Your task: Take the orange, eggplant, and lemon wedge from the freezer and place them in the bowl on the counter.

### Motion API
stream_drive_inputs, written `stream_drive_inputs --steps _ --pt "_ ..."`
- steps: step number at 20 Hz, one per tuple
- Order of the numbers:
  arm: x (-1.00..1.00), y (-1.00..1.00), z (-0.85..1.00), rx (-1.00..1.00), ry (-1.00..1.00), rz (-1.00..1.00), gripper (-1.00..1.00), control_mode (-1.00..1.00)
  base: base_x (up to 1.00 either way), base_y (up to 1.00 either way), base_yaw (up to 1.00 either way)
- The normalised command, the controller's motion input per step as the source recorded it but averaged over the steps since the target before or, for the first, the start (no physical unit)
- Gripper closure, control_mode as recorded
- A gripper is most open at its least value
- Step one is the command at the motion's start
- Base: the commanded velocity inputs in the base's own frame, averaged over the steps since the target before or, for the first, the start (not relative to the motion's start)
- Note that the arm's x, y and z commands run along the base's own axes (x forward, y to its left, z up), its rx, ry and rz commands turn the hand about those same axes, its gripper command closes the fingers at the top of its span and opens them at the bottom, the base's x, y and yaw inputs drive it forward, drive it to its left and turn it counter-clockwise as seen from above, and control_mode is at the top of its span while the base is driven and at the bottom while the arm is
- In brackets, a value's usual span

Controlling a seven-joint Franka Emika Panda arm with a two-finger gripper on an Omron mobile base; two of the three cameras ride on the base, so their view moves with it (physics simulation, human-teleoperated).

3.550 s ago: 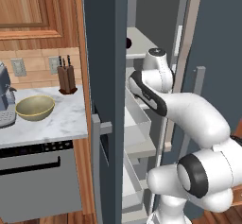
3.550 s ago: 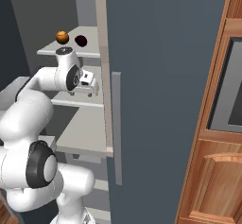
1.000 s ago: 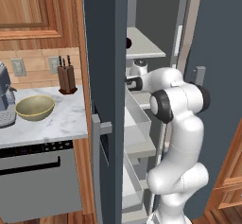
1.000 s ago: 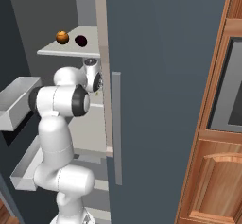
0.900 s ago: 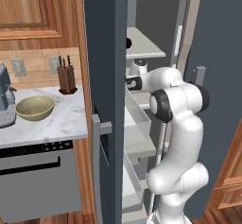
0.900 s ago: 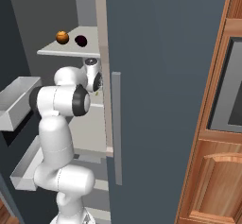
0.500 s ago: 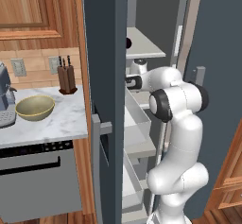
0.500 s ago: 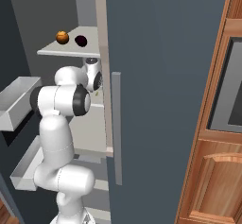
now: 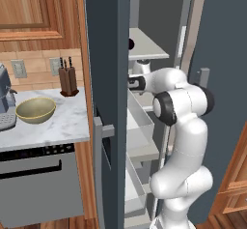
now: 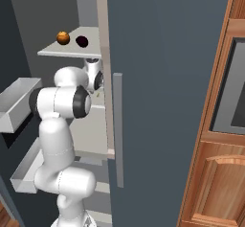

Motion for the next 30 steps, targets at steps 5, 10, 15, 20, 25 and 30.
stream_drive_inputs --steps 5,10,15,20,25,30 --pt "-0.15 0.00 -0.02 0.00 0.00 0.00 -1.00 -1.00 0.00 0.00 0.00" --pt "-0.04 0.00 -0.02 0.00 -0.01 0.00 -1.00 -1.00 0.00 0.00 0.00" --pt "0.00 0.00 -0.25 -0.02 0.00 0.00 -1.00 -1.00 0.00 0.00 0.00" --pt "-0.14 0.00 -0.44 -0.01 0.00 0.00 1.00 -1.00 0.00 0.00 0.00" --pt "-0.21 0.00 -0.32 0.00 0.00 0.00 1.00 -1.00 0.00 0.00 0.00" --pt "-0.33 0.00 -0.24 0.00 0.00 0.00 1.00 -1.00 0.00 0.00 0.00"
